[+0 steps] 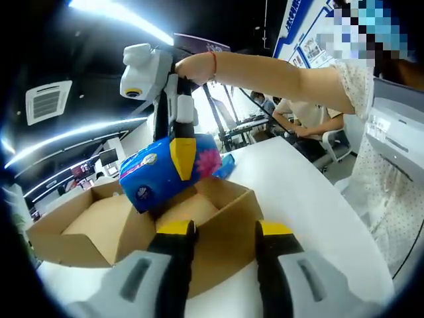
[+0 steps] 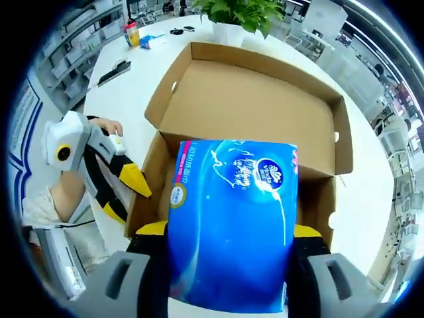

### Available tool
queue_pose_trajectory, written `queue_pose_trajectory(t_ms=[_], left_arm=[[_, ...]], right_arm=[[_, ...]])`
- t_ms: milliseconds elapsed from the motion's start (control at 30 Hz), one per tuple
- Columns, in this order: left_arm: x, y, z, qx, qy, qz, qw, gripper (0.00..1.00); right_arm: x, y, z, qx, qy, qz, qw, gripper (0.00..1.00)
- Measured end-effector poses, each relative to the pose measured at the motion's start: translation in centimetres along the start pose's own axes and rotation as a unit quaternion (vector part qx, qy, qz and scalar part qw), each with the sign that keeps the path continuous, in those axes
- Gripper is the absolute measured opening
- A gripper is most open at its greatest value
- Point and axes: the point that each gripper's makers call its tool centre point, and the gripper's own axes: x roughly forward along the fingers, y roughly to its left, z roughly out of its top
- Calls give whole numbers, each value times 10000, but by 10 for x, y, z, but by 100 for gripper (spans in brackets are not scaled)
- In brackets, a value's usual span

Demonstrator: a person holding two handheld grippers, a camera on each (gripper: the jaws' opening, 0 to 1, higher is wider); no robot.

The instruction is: Operate the shoe box by opening the lid, removing the specified soft item, and placing it in the target area until the item is outside and the box remains undamaged.

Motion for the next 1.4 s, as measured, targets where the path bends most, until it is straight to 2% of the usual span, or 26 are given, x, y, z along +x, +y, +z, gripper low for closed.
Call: queue_pose_trajectory(t_ms=[233, 267, 467, 700, 833, 1133, 1400], left_arm=[[1, 1, 0, 8, -1, -1, 10000, 37], [1, 1, 0, 21, 3, 3, 10000, 37], [1, 1, 0, 5, -3, 1, 10000, 37], [1, 1, 0, 16, 4, 8, 10000, 37], [0, 1, 0, 21, 8, 10, 10000, 37], [-1, 1, 1, 14, 6, 18, 10000, 37], [-1, 0, 1, 13, 11, 30, 10000, 37]], right_arm=[[2, 7, -30, -38, 136, 169, 9998, 70], [1, 9, -27, 65, -94, 288, 9995, 70], [-3, 6, -41, 77, -125, 448, 9989, 70], [-1, 5, -43, 238, -314, 695, 9968, 71], [0, 7, -46, 279, -317, 803, 9959, 72], [2, 12, -51, 219, -401, 826, 9955, 73], [5, 12, -50, 265, -618, 824, 9943, 74]])
